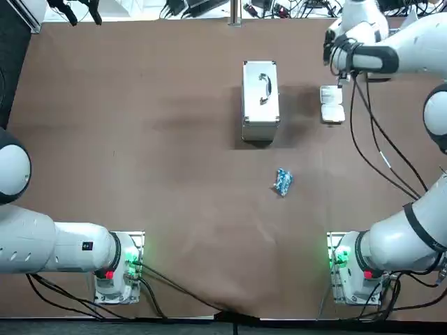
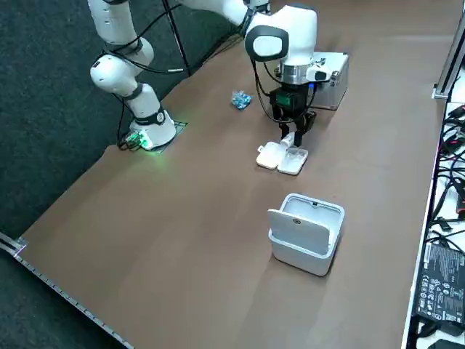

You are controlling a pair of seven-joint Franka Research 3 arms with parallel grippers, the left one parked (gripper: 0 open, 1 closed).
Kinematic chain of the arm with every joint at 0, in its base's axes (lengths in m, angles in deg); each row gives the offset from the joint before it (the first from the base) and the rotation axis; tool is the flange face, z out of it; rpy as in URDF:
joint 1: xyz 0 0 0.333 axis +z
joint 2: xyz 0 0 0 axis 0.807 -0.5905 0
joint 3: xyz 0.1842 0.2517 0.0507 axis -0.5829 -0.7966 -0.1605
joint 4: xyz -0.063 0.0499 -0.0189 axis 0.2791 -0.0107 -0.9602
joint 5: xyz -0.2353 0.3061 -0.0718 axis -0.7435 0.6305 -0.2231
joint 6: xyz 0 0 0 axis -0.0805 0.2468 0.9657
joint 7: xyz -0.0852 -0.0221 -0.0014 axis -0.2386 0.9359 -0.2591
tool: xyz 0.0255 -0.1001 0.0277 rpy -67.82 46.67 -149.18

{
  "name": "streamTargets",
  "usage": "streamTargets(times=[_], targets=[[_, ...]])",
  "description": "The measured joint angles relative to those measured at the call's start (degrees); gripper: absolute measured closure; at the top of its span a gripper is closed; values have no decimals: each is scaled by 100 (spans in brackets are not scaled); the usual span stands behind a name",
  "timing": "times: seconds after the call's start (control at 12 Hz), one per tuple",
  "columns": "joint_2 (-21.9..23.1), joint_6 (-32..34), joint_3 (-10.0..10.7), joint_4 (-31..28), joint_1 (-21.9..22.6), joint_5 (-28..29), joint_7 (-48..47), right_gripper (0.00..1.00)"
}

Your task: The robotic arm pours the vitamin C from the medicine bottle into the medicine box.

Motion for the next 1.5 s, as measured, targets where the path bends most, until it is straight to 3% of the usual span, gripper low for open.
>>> streamTargets(times=[0.42, 0.83, 1.17, 1.5], targets=[[428, 87, 627, -32, -38, 1724, 1648, 57], [533, 292, 1269, -176, -56, 3268, 2890, 57], [886, 428, 1373, -498, -127, 4043, 3329, 57], [1107, 787, 1400, -742, -558, 5026, 4392, 57]])
